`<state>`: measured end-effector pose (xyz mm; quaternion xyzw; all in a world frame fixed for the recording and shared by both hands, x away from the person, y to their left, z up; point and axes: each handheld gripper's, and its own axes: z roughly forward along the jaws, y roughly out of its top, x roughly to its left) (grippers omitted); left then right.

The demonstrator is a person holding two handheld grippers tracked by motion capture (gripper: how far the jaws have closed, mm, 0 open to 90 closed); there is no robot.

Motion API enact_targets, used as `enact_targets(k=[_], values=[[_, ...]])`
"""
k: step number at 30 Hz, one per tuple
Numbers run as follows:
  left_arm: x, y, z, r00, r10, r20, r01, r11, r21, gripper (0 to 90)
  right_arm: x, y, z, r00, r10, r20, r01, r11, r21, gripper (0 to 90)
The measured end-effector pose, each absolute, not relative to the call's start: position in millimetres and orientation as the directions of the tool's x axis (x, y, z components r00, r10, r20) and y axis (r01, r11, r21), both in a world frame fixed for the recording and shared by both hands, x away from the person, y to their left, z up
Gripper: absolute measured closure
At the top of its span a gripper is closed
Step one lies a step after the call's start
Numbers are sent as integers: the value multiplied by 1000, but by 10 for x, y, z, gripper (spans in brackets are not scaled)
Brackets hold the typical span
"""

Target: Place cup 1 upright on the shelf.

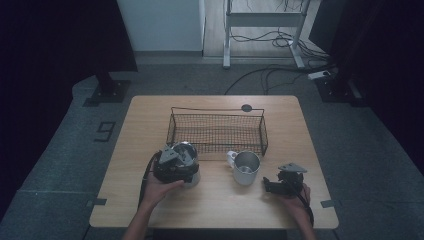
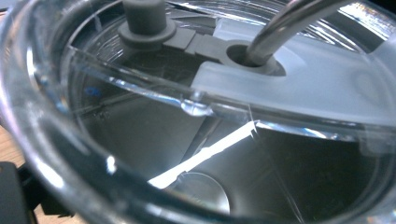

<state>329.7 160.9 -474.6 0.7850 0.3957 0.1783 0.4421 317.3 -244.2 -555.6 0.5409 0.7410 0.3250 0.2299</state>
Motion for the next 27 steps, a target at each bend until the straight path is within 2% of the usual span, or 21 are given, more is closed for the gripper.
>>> enact_targets(k=[19, 27], values=[[3298, 1593, -4691, 644, 764, -38, 435, -325, 840, 36, 3170, -2446, -5555, -303, 953, 13, 653, 198, 731, 83], [3305, 1643, -4602, 617, 786, -43, 434, -294, 851, 37, 3170, -2447, -5554, -301, 954, 13, 653, 196, 731, 86]])
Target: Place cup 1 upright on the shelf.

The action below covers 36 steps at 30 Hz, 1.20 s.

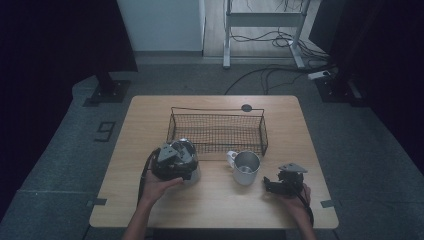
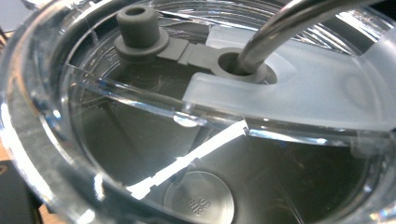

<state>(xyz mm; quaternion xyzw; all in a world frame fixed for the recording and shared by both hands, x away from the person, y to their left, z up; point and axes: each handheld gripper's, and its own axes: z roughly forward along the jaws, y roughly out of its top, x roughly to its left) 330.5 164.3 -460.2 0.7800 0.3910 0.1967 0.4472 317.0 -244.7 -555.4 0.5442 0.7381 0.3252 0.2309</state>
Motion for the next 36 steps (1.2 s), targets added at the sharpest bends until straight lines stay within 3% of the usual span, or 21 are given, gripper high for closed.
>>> enact_targets(k=[11, 36], values=[[3291, 1739, -4390, 565, 822, -73, 443, -228, 867, 38, 3179, -2445, -5555, -299, 954, 14, 653, 194, 732, 87], [3388, 1752, -4020, 564, 824, -52, 411, -225, 883, 38, 3167, -2448, -5553, -281, 960, 12, 653, 182, 736, 105]])
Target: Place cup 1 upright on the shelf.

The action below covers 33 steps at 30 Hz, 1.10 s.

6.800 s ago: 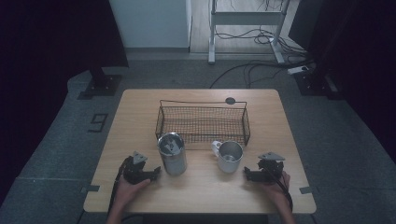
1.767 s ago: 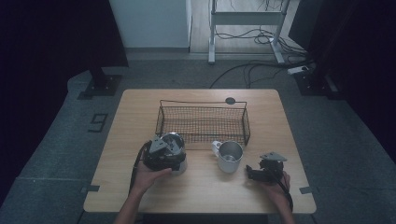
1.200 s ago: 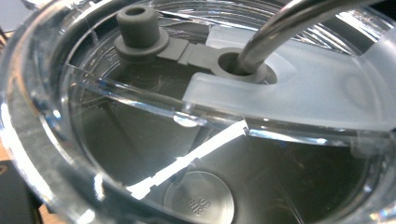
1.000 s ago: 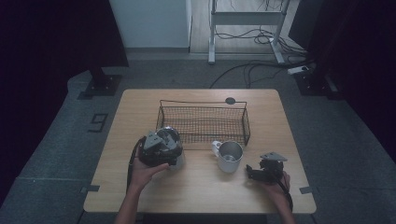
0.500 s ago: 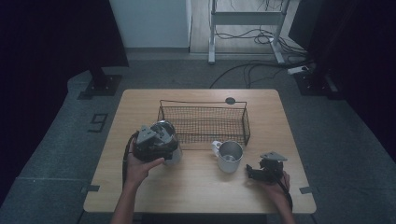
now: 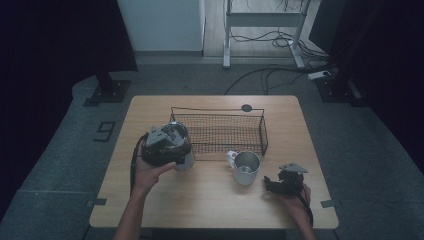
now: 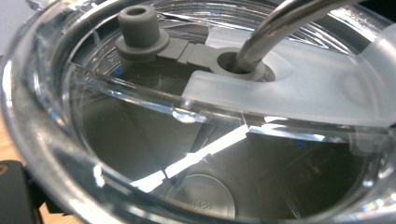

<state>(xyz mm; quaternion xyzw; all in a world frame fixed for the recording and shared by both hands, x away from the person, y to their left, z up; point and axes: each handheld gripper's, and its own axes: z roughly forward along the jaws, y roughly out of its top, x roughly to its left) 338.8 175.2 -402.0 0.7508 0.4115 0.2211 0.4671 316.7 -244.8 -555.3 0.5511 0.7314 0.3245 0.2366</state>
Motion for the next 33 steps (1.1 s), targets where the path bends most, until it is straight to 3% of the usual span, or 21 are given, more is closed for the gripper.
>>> enact_targets(k=[33], values=[[3653, 1636, -3781, 574, 818, -33, 402, -247, 882, 39, 3166, -2453, -5551, -283, 959, 14, 652, 182, 736, 116]])
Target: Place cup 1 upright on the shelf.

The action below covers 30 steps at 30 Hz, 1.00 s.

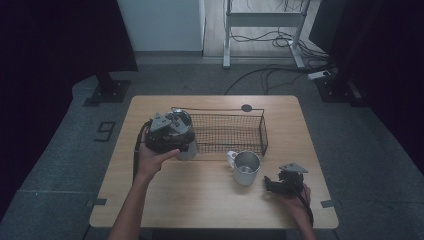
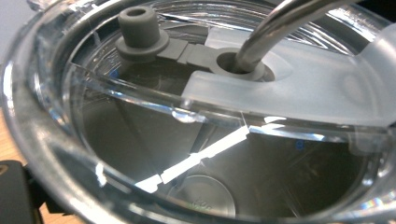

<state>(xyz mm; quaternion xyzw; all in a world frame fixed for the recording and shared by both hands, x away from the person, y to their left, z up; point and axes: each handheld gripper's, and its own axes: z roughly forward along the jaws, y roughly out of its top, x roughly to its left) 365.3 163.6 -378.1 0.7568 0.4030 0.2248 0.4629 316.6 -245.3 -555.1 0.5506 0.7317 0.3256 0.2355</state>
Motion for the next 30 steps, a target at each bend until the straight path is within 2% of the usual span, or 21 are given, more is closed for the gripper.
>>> enact_targets(k=[30], values=[[3959, 1575, -3790, 567, 823, -32, 412, -250, 876, 39, 3165, -2453, -5552, -280, 960, 14, 650, 179, 738, 123]])
